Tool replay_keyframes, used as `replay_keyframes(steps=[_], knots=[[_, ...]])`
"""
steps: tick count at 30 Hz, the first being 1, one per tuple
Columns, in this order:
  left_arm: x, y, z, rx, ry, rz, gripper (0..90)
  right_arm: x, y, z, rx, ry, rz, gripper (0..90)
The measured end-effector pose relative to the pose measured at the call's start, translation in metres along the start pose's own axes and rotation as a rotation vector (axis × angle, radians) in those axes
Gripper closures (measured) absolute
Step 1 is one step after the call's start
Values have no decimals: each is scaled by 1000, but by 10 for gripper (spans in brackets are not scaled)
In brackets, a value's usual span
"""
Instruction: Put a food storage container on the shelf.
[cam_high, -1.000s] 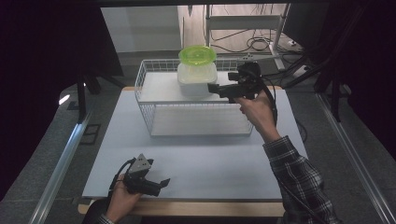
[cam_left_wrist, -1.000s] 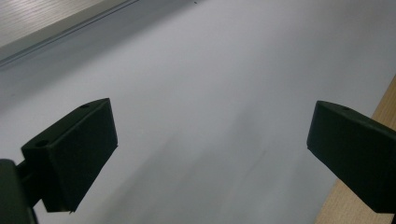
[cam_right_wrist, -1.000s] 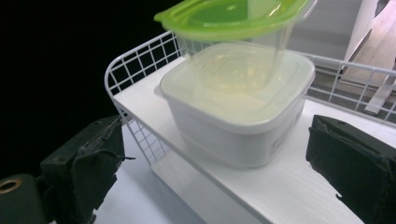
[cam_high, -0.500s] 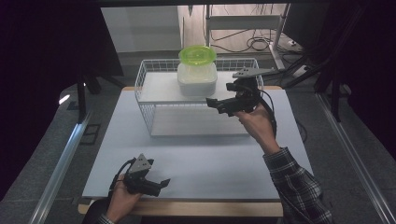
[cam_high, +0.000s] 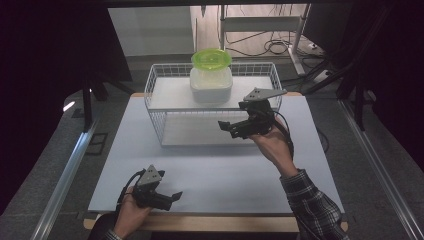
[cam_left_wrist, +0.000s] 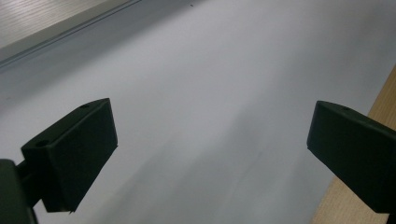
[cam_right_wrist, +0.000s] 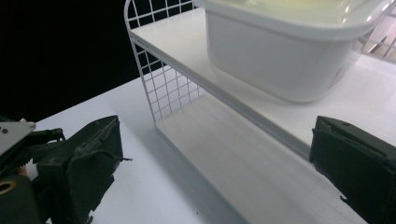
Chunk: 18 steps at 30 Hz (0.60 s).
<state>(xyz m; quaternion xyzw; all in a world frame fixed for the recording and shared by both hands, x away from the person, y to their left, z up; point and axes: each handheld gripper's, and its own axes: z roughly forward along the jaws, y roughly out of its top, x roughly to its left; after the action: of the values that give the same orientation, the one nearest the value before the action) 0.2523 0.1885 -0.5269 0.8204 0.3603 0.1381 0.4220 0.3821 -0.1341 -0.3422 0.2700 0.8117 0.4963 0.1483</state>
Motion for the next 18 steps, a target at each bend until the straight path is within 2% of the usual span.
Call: replay_keyframes(steps=[6, 14, 18], knots=[[0, 0, -1, -11, -8, -3, 16, -1, -16, 0, -9, -9, 2, 25], [0, 0, -1, -27, -22, -6, 15, 4, -43, 4, 11, -28, -42, 0], [1, 1, -2, -40, -35, -12, 15, 4, -54, 1, -2, -31, -21, 0]])
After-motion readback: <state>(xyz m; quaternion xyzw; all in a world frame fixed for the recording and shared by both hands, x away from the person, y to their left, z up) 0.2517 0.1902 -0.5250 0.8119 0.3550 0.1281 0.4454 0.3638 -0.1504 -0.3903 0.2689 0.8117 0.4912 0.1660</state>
